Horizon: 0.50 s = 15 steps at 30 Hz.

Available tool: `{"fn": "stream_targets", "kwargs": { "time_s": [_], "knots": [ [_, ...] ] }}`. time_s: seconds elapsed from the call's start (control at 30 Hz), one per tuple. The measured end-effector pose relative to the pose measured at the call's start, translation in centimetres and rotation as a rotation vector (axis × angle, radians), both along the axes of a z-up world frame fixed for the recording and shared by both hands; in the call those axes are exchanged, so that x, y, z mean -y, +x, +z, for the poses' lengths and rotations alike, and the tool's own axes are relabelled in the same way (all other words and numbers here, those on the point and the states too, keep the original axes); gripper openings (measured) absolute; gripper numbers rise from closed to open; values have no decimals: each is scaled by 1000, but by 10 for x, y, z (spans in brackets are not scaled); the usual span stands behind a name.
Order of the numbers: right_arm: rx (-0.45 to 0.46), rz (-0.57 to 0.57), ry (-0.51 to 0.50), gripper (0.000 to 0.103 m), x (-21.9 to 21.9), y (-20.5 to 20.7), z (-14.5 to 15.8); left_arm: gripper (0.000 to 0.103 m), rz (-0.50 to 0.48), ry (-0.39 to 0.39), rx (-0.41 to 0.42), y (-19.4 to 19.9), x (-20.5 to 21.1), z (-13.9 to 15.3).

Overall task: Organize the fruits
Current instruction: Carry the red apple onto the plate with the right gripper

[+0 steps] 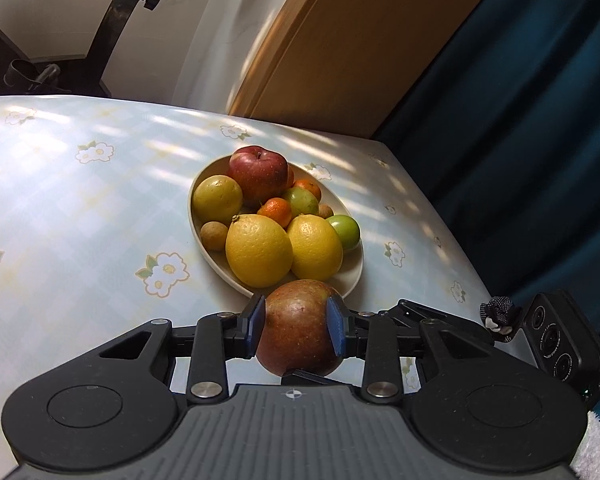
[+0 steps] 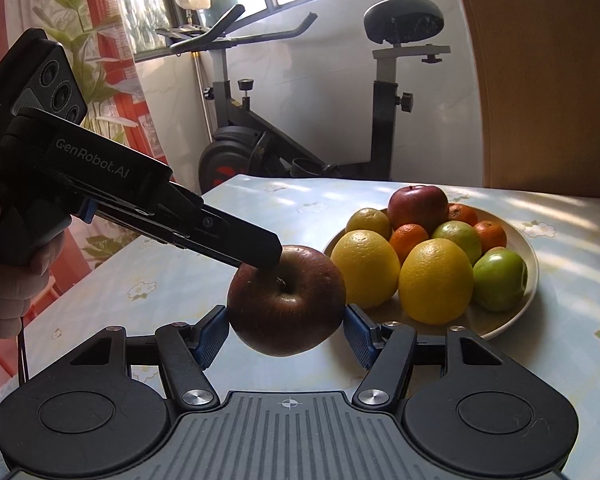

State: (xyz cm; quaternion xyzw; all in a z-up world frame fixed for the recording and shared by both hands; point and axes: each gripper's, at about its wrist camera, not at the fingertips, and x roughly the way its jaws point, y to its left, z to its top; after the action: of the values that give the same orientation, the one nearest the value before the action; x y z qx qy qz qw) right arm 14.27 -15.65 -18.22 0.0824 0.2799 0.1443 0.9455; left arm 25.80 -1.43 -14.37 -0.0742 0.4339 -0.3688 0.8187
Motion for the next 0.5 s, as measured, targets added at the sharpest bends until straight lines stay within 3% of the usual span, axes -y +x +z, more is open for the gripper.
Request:
{"fn": "stream_targets", "kwargs": {
  "time_s": [0.3, 0.5],
  "knots": [
    [32, -35, -65, 59, 45, 39, 30, 36, -10, 0, 80, 34, 45, 28],
    [2, -61, -106, 59, 62, 73, 33, 36, -28, -5, 54, 63, 61, 23]
  ]
}}
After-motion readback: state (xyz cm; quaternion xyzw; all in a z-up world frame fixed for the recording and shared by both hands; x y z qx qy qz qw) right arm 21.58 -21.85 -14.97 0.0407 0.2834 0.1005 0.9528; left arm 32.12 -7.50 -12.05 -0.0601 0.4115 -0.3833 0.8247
